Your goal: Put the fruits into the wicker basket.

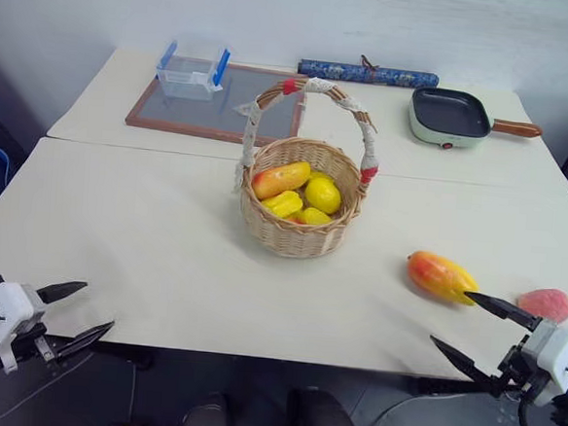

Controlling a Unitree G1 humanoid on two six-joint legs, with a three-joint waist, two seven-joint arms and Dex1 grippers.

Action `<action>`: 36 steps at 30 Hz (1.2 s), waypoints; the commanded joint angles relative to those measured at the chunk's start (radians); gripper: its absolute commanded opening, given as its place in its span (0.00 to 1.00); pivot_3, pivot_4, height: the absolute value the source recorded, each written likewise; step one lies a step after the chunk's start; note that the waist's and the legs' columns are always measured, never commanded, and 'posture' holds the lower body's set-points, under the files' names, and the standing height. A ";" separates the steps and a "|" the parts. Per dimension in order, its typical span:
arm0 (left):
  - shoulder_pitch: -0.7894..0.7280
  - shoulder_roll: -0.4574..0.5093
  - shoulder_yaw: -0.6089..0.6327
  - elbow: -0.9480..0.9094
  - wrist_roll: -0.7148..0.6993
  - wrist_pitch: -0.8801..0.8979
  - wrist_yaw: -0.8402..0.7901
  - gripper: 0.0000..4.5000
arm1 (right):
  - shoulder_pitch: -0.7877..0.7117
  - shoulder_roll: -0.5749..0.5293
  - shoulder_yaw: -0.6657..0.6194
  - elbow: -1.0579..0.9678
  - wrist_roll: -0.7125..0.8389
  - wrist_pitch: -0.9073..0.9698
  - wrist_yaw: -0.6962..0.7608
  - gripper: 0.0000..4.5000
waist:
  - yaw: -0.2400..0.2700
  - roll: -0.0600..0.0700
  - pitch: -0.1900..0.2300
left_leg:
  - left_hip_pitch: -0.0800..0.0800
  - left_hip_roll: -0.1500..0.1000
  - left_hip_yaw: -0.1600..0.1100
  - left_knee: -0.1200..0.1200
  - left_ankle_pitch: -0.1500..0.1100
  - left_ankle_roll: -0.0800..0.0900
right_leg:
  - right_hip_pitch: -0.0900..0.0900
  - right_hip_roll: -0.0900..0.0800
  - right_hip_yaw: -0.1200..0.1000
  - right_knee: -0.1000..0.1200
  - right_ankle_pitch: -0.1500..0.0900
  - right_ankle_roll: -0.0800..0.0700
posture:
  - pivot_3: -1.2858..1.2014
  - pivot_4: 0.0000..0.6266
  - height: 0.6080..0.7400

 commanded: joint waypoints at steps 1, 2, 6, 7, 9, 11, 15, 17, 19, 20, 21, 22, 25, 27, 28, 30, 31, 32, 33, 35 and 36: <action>0.005 -0.008 0.030 -0.020 -0.022 -0.012 0.002 1.00 | -0.008 0.004 0.001 -0.008 0.003 -0.003 -0.012 0.99 | 0.001 0.000 0.000 | 0.000 0.000 0.000 0.000 0.000 0.000 | 0.000 0.000 0.000 0.000 0.000 0.000 | 0.52 0.24 1.00; 0.005 -0.010 0.027 -0.021 -0.025 -0.007 0.000 1.00 | -0.011 0.005 0.004 -0.004 0.003 -0.005 -0.013 0.99 | 0.001 0.000 0.000 | 0.000 0.000 0.000 0.000 0.000 0.000 | 0.000 0.000 0.000 0.000 0.000 0.000 | 0.52 0.24 1.00; -0.004 -0.011 0.012 -0.043 -0.054 -0.005 -0.038 1.00 | -0.030 -0.004 0.008 0.003 0.007 0.014 -0.015 0.99 | 0.001 -0.001 -0.001 | 0.000 0.000 0.000 0.001 0.000 0.000 | 0.000 0.000 0.000 0.000 0.000 0.001 | 0.52 0.24 1.00; 0.000 -0.008 0.008 -0.053 -0.057 0.001 -0.046 1.00 | -0.030 0.002 0.004 0.003 0.008 0.015 -0.022 0.99 | 0.001 -0.001 -0.001 | 0.000 0.000 0.000 0.001 0.000 0.000 | 0.000 0.000 0.000 0.000 0.000 0.001 | 0.52 0.24 1.00; 0.007 0.004 0.001 -0.080 -0.079 0.029 -0.072 1.00 | -0.019 0.017 -0.002 -0.014 0.015 0.019 -0.037 0.99 | 0.001 -0.001 -0.001 | 0.000 0.000 0.000 0.001 0.000 0.000 | 0.000 0.000 0.000 0.001 0.000 0.001 | 0.52 0.24 1.00; -0.006 0.021 -0.005 -0.111 -0.122 0.083 -0.092 1.00 | -0.019 0.020 -0.005 -0.041 0.019 0.036 -0.058 0.99 | 0.001 -0.001 -0.001 | 0.000 0.000 0.000 0.001 0.000 0.000 | 0.000 0.000 0.000 0.001 0.000 0.001 | 0.52 0.24 1.00; -0.038 0.060 -0.051 -0.204 -0.189 0.196 -0.130 1.00 | -0.113 -0.036 -0.012 -0.061 0.040 0.126 -0.099 0.99 | -0.002 -0.001 0.000 | 0.000 0.000 0.000 0.002 0.001 0.000 | 0.001 0.000 0.000 0.002 0.000 0.001 | 0.52 0.24 1.00; -0.092 0.075 -0.111 -0.282 -0.221 0.262 -0.114 1.00 | -0.181 -0.099 0.008 -0.053 0.032 0.221 -0.112 0.99 | -0.007 0.000 0.000 | 0.000 -0.001 0.001 0.004 0.001 0.001 | 0.001 0.000 0.002 0.003 0.001 0.001 | 0.52 0.24 1.00; -0.192 0.071 -0.195 -0.364 -0.256 0.330 -0.072 1.00 | -0.255 -0.180 0.066 -0.013 -0.007 0.337 -0.111 0.99 | -0.006 0.001 0.000 | 0.002 -0.002 0.001 0.005 0.002 0.002 | 0.002 -0.001 0.002 0.003 0.002 0.001 | 0.52 0.24 1.00; -0.236 0.065 -0.234 -0.396 -0.272 0.362 -0.055 1.00 | -0.291 -0.215 0.105 0.018 -0.030 0.367 -0.098 0.99 | -0.004 0.001 0.000 | 0.001 -0.002 0.001 0.004 0.003 0.002 | 0.002 -0.001 0.002 0.003 0.002 0.000 | 0.52 0.24 1.00; -0.268 0.058 -0.262 -0.415 -0.276 0.381 -0.041 1.00 | -0.320 -0.236 0.134 0.045 -0.047 0.386 -0.088 0.99 | -0.002 0.000 0.000 | 0.002 -0.002 0.000 0.004 0.003 0.002 | 0.003 -0.001 0.002 0.003 0.002 0.001 | 0.52 0.24 1.00; -0.298 0.050 -0.294 -0.430 -0.277 0.398 -0.029 1.00 | -0.358 -0.248 0.164 0.081 -0.071 0.388 -0.089 0.99 | 0.000 0.000 0.000 | 0.002 -0.002 0.000 0.004 0.003 0.002 | 0.003 0.000 0.001 0.003 0.003 0.002 | 0.52 0.24 1.00; -0.390 0.013 -0.414 -0.460 -0.262 0.431 -0.012 1.00 | -0.545 -0.251 0.281 0.261 -0.167 0.399 -0.114 0.99 | 0.000 0.001 0.000 | 0.000 -0.002 -0.001 0.004 0.003 0.001 | 0.002 0.002 0.002 0.002 0.003 0.002 | 0.52 0.24 1.00; -0.424 0.000 -0.453 -0.457 -0.255 0.438 -0.013 1.00 | -0.629 -0.259 0.358 0.352 -0.207 0.425 -0.078 0.99 | -0.003 0.002 0.001 | -0.002 -0.001 0.002 0.006 0.006 -0.004 | -0.001 0.004 0.004 0.003 0.003 0.003 | 0.52 0.24 1.00; -0.438 -0.005 -0.464 -0.453 -0.251 0.437 -0.014 1.00 | -0.665 -0.256 0.389 0.396 -0.229 0.418 -0.068 0.99 | -0.004 0.002 0.001 | -0.002 -0.001 0.003 0.006 0.006 -0.004 | -0.002 0.004 0.005 0.003 0.003 0.003 | 0.52 0.24 1.00; -0.464 -0.012 -0.479 -0.447 -0.245 0.431 -0.014 1.00 | -0.737 -0.239 0.444 0.488 -0.275 0.416 -0.064 0.99 | -0.004 0.002 0.001 | -0.002 0.000 0.003 0.007 0.006 -0.005 | -0.002 0.006 0.005 0.004 0.003 0.003 | 0.52 0.24 1.00; -0.473 -0.015 -0.481 -0.449 -0.249 0.432 -0.012 1.00 | -0.766 -0.231 0.466 0.528 -0.292 0.412 -0.061 0.99 | -0.004 0.002 0.001 | -0.002 0.000 0.003 0.007 0.006 -0.005 | -0.002 0.006 0.005 0.004 0.003 0.003 | 0.52 0.24 1.00; -0.479 -0.018 -0.481 -0.451 -0.255 0.435 -0.010 1.00 | -0.789 -0.226 0.484 0.559 -0.304 0.406 -0.053 0.96 | -0.005 0.002 0.001 | -0.002 0.000 0.003 0.008 0.006 -0.005 | -0.002 0.006 0.005 0.005 0.003 0.003 | 0.52 0.24 1.00; -0.483 -0.021 -0.478 -0.455 -0.260 0.436 -0.005 1.00 | -0.807 -0.220 0.496 0.587 -0.313 0.389 -0.043 0.91 | -0.007 0.002 0.001 | -0.002 0.000 0.003 0.009 0.006 -0.005 | -0.002 0.006 0.005 0.005 0.003 0.003 | 0.52 0.24 1.00; -0.481 -0.023 -0.470 -0.465 -0.270 0.443 0.000 1.00 | -0.834 -0.208 0.505 0.628 -0.313 0.336 -0.014 0.80 | -0.009 0.002 0.001 | -0.002 0.001 0.003 0.014 0.006 -0.005 | -0.002 0.006 0.005 0.008 0.003 0.004 | 0.52 0.24 1.00; -0.474 -0.023 -0.462 -0.469 -0.272 0.442 0.002 1.00 | -0.845 -0.203 0.502 0.642 -0.307 0.325 -0.006 0.73 | -0.009 0.002 0.001 | -0.002 0.001 0.003 0.016 0.005 -0.004 | 0.000 0.006 0.005 0.009 0.003 0.004 | 0.52 0.24 1.00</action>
